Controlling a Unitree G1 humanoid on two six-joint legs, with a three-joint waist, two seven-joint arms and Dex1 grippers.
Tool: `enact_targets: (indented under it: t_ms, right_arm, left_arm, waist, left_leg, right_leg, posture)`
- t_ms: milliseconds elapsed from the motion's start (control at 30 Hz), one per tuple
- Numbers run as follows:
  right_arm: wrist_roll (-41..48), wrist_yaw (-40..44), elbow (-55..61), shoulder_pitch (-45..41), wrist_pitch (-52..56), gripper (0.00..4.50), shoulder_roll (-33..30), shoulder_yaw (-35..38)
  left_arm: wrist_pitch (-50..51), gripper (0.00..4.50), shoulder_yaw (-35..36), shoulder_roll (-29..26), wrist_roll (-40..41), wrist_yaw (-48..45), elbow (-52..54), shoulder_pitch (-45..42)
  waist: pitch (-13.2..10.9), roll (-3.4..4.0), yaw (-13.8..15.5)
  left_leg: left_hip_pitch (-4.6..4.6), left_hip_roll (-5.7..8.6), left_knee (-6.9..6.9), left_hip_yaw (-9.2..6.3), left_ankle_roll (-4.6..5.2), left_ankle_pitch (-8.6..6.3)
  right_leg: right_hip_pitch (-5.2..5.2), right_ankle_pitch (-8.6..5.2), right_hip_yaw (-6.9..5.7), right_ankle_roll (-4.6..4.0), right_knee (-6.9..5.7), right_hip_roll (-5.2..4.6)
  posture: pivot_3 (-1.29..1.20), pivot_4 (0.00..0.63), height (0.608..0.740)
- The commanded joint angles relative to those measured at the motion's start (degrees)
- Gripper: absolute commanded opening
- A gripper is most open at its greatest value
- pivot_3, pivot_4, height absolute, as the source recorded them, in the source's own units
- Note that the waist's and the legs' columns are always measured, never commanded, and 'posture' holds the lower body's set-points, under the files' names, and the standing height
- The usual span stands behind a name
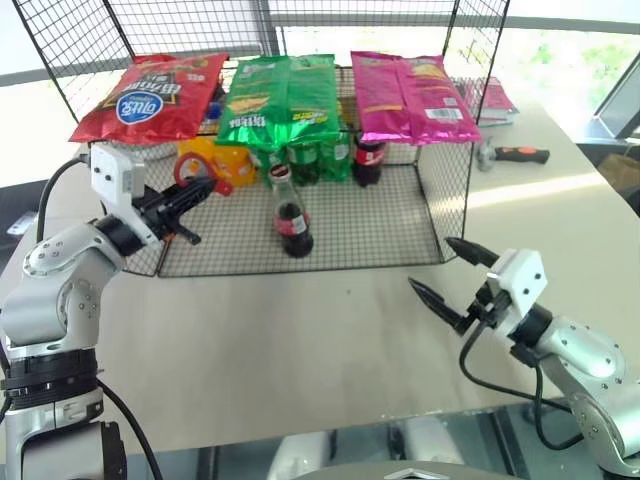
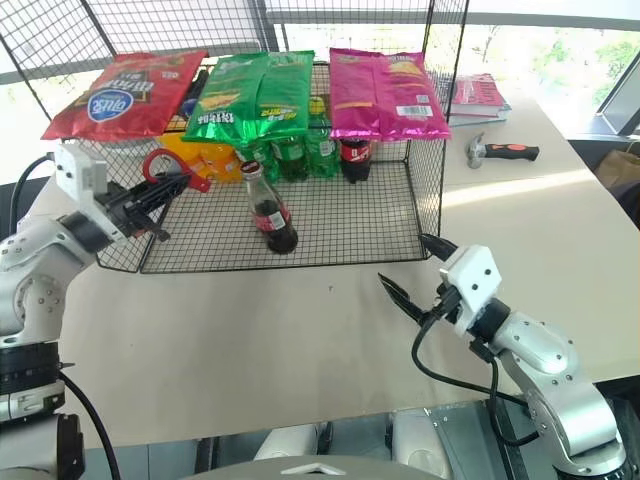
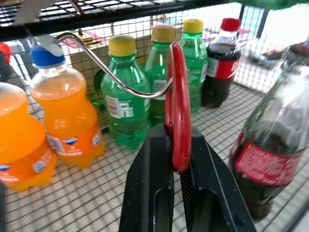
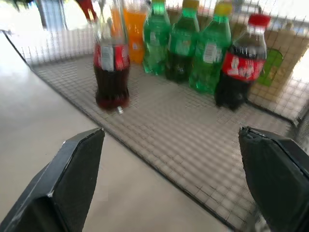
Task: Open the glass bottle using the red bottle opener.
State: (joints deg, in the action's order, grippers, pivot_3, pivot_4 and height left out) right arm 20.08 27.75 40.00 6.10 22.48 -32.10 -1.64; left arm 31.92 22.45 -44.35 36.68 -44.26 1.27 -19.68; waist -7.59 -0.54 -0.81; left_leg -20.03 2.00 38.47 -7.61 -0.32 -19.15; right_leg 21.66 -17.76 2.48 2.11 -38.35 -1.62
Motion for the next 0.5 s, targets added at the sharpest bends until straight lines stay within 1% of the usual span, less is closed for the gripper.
enact_targets:
  t_ms: [33,100,167,233,333,433,500]
  right_arm:
    - [-0.07,-0.64,3.12,-1.03,2.58,4.50,-0.35,-0.10]
    - [-0.29,0.40,2.93,-0.88,1.83,4.50,-0.44,-0.38]
    - [-0.44,0.79,2.75,-0.54,1.36,4.50,-0.24,-0.35]
    - [-0.24,1.12,2.51,-0.13,1.12,4.50,0.10,-0.15]
    - [1.57,2.31,1.97,-0.08,0.69,4.50,0.99,0.18]
    - [7.98,5.12,2.09,-0.63,1.81,4.50,2.25,1.51]
    - [12.59,6.24,2.67,-0.89,3.96,4.50,2.26,2.59]
  left_arm:
    - [8.54,0.12,4.49,0.67,7.29,4.42,1.88,-2.51]
    - [14.79,0.12,7.71,1.83,12.79,8.67,0.91,-4.33]
    - [17.35,0.12,9.38,2.35,15.44,10.41,0.96,-5.05]
    - [18.29,0.12,9.71,2.18,16.38,10.63,1.88,-4.64]
    - [20.01,0.12,11.04,2.16,19.15,10.00,4.65,-1.92]
    - [23.31,0.12,15.23,2.31,25.70,8.32,7.65,3.03]
    - [25.83,0.12,18.28,1.99,30.48,6.37,10.21,8.37]
  waist:
    - [0.00,0.00,0.01]
    - [-0.01,-0.03,-0.01]
    - [0.01,-0.07,-0.06]
    - [0.01,-0.07,-0.08]
    - [0.01,-0.07,-0.15]
    - [0.01,-0.06,-0.36]
    - [0.01,-0.06,-0.50]
  left_leg:
    - [0.00,0.00,0.01,0.00,0.00,0.00]
    - [0.00,0.00,0.05,0.00,0.00,0.00]
    - [0.00,0.00,0.07,0.00,0.00,0.00]
    - [0.00,0.00,0.08,0.02,0.00,0.00]
    - [0.00,0.00,0.09,0.03,0.00,0.00]
    - [0.00,-0.02,0.07,0.05,-0.01,0.00]
    - [0.00,-0.05,0.06,0.07,-0.01,0.00]
  right_leg:
    - [0.01,0.00,0.00,0.00,-0.03,0.00]
    - [0.01,0.00,0.00,0.00,-0.07,0.00]
    - [0.01,0.00,0.01,0.00,-0.10,0.00]
    - [0.01,0.00,0.02,0.00,-0.11,0.00]
    - [0.03,0.00,0.03,0.00,-0.12,0.00]
    - [0.06,0.00,0.05,0.00,-0.13,0.00]
    - [0.06,0.00,0.03,0.00,-0.14,-0.11]
  posture:
    - [0.00,0.150,0.740]
    - [0.00,0.150,0.740]
    - [0.00,0.150,0.740]
    - [0.00,0.150,0.740]
    - [0.00,0.150,0.740]
    - [0.00,0.150,0.740]
    - [0.00,0.150,0.740]
